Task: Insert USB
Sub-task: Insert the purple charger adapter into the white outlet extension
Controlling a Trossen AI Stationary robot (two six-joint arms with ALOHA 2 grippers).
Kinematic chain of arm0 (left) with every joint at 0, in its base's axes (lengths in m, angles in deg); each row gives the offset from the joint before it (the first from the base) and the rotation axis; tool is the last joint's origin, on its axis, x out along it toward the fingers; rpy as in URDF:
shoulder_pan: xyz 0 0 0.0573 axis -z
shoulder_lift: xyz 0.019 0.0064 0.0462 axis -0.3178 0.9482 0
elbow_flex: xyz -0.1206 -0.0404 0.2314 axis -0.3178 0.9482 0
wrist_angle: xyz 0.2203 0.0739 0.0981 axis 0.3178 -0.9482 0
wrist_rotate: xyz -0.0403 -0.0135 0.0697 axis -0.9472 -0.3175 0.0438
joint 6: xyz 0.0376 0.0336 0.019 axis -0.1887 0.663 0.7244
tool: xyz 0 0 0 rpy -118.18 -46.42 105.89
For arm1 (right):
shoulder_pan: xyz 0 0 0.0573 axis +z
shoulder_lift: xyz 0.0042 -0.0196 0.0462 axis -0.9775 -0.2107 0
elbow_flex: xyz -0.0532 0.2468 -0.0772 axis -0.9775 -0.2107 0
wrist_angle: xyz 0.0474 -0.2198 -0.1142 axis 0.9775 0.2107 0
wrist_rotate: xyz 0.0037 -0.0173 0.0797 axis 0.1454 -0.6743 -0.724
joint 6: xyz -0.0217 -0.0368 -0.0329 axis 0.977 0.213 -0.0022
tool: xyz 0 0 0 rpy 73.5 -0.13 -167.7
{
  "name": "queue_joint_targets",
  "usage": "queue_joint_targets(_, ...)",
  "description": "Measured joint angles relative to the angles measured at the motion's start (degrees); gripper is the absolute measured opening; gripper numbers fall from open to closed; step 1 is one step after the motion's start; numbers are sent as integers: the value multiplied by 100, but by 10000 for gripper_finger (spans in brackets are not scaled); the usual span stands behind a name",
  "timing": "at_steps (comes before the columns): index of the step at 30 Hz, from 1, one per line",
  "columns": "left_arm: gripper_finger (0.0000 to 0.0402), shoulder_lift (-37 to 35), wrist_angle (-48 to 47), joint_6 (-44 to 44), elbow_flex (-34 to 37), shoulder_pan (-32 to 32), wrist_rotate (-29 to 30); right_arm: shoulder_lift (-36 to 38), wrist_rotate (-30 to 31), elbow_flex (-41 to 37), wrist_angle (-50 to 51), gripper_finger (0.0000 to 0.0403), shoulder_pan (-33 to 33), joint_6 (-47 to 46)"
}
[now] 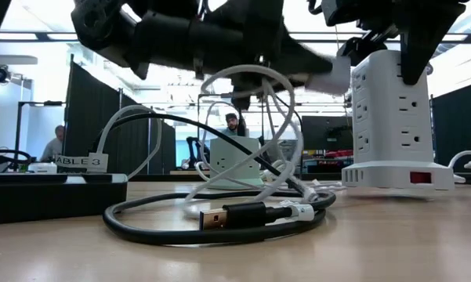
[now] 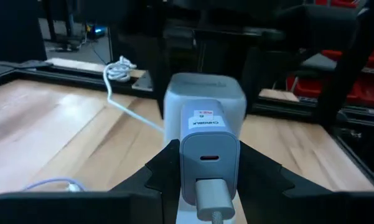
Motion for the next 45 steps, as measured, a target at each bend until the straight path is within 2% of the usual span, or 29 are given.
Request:
queue_joint_targets(31, 115, 24, 0, 356, 27, 8, 136, -4, -118, -7, -167, 294, 0, 39)
queue_joint_targets(45, 115, 466, 585, 404, 26, 2, 141, -152, -67, -138, -237, 294, 128, 42)
